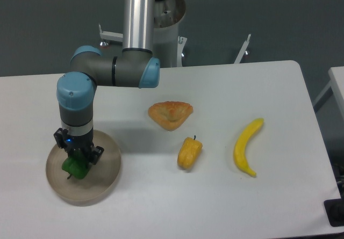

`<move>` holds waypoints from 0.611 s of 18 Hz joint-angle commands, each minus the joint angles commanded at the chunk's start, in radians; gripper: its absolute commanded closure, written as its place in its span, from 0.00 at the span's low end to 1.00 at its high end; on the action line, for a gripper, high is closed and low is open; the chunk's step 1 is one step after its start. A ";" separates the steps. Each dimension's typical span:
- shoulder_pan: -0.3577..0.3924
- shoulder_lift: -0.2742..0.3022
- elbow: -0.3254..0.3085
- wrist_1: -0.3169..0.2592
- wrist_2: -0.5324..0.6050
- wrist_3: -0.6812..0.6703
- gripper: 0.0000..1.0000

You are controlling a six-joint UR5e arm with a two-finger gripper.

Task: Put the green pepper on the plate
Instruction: 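Hold the green pepper on the plate and open the gripper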

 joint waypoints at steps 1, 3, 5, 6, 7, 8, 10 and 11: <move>0.000 -0.002 0.000 0.000 0.000 0.002 0.63; 0.000 -0.005 -0.002 0.000 0.000 0.003 0.63; 0.000 -0.008 -0.002 0.000 0.000 0.003 0.62; 0.000 -0.009 -0.002 0.000 -0.002 0.003 0.62; 0.000 -0.009 -0.003 0.000 -0.002 0.003 0.62; 0.000 -0.011 -0.003 0.000 -0.002 0.003 0.61; 0.000 -0.012 -0.003 0.000 -0.002 0.003 0.60; 0.000 -0.014 -0.005 0.000 -0.002 0.003 0.58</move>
